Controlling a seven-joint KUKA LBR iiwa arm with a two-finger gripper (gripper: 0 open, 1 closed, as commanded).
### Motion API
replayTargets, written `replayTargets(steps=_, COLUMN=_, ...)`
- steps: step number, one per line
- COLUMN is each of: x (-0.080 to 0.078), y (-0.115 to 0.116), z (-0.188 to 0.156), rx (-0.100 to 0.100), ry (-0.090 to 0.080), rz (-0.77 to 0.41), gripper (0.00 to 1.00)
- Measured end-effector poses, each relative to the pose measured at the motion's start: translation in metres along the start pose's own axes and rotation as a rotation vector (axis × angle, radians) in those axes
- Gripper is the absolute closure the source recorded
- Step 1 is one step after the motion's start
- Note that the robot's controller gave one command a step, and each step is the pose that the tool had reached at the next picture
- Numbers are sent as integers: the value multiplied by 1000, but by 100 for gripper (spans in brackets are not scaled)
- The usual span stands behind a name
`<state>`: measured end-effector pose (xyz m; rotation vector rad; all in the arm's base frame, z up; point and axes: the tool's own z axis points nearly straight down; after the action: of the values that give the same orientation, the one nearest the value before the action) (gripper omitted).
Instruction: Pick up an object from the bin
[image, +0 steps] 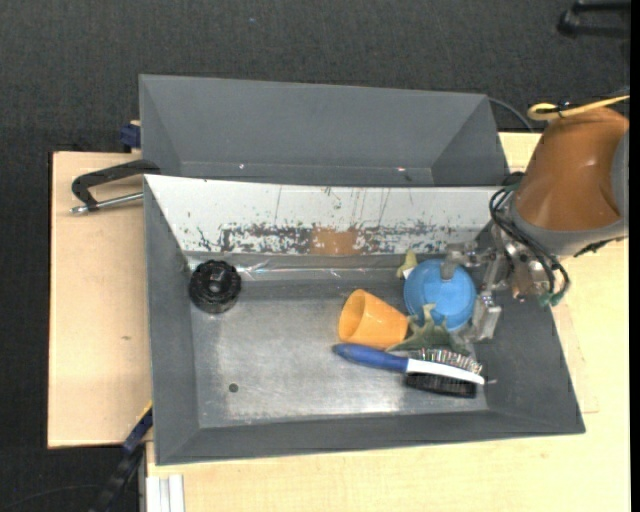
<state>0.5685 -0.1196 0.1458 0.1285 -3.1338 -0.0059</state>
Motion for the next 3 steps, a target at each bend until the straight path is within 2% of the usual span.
replayTargets(steps=1, x=-31, y=-3, z=65, rx=5, ry=-19, rz=-7, gripper=0)
replayTargets(steps=2, x=-25, y=48, z=65, rx=10, ry=-28, rz=307, gripper=0)
replayTargets(steps=3, x=-26, y=48, z=63, rx=10, ry=-31, rz=307, gripper=100)
